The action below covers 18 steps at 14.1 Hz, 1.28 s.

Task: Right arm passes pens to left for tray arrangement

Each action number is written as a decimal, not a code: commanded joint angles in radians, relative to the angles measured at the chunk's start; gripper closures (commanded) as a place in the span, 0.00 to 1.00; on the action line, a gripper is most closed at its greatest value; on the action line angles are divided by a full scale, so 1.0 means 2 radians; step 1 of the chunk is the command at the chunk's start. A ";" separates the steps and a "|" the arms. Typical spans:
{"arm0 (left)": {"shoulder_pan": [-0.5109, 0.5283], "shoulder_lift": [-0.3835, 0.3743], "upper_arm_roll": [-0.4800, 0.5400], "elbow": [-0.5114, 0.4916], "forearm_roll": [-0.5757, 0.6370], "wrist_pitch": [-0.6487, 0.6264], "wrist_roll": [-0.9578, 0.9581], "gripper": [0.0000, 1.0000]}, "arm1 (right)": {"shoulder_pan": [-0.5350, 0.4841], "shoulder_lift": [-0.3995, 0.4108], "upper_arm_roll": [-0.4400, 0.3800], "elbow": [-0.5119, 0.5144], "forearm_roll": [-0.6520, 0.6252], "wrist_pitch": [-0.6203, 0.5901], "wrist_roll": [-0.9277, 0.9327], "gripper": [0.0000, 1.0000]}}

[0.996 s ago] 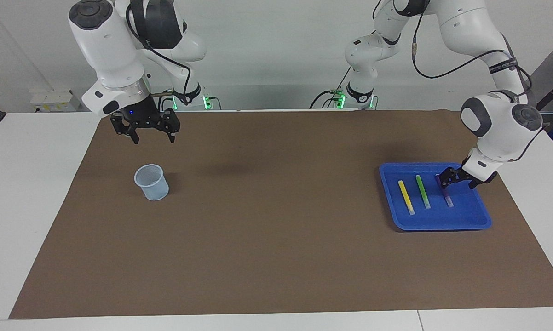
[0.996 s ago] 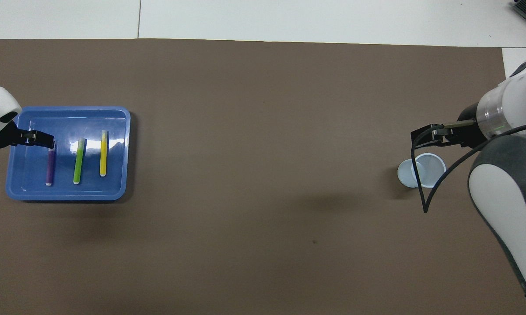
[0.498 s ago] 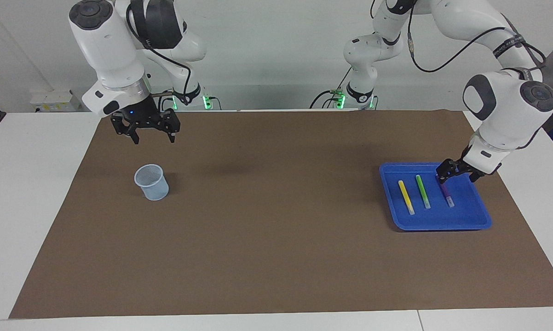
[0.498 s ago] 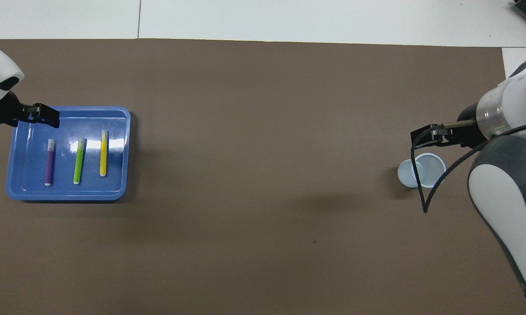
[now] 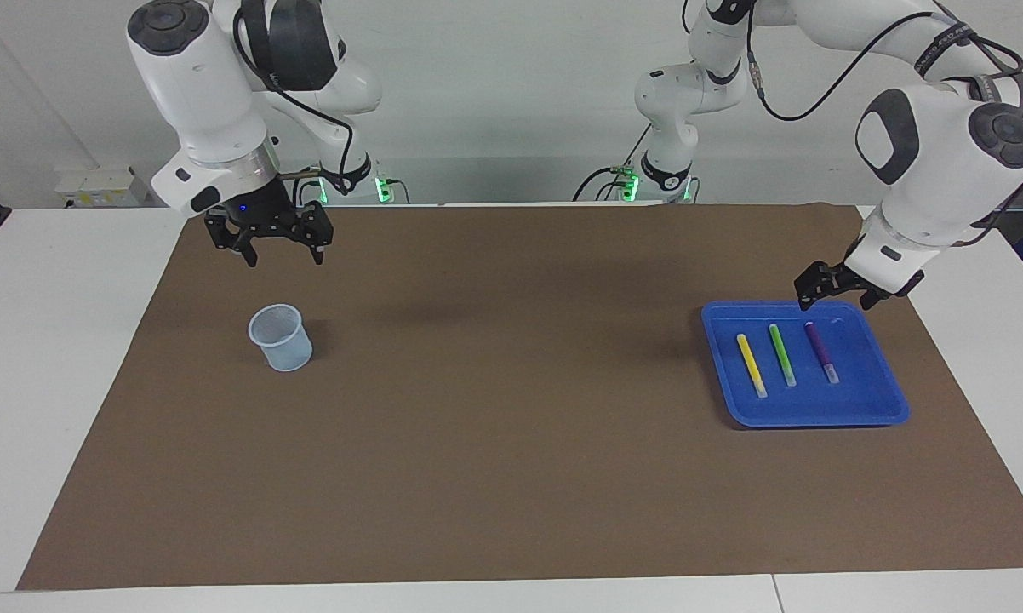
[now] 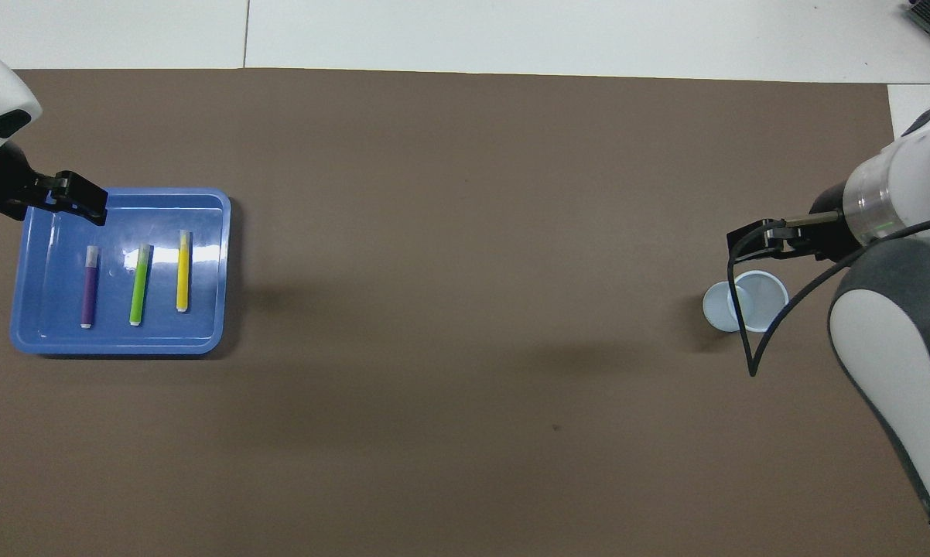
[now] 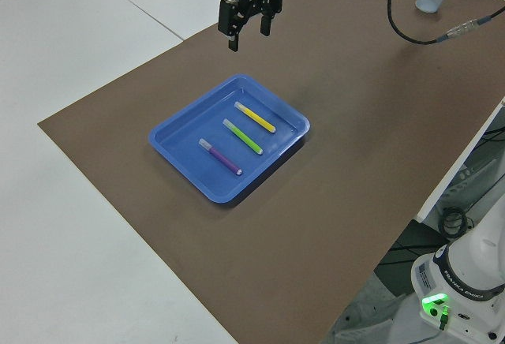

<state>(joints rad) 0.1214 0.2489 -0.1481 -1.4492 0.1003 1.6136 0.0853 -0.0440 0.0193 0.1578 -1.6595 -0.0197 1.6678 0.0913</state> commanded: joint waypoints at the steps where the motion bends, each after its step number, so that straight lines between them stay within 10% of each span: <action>1: -0.006 -0.028 -0.010 0.014 -0.004 -0.034 -0.004 0.00 | -0.003 -0.012 -0.004 -0.012 0.002 0.004 -0.004 0.00; 18: -0.109 -0.114 0.076 -0.012 -0.029 -0.110 -0.008 0.00 | -0.003 -0.012 -0.004 -0.012 0.002 0.004 -0.004 0.00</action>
<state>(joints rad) -0.0862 0.0622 -0.0161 -1.4243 0.0609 1.3907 0.0829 -0.0452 0.0192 0.1527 -1.6594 -0.0197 1.6679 0.0913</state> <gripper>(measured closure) 0.000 0.000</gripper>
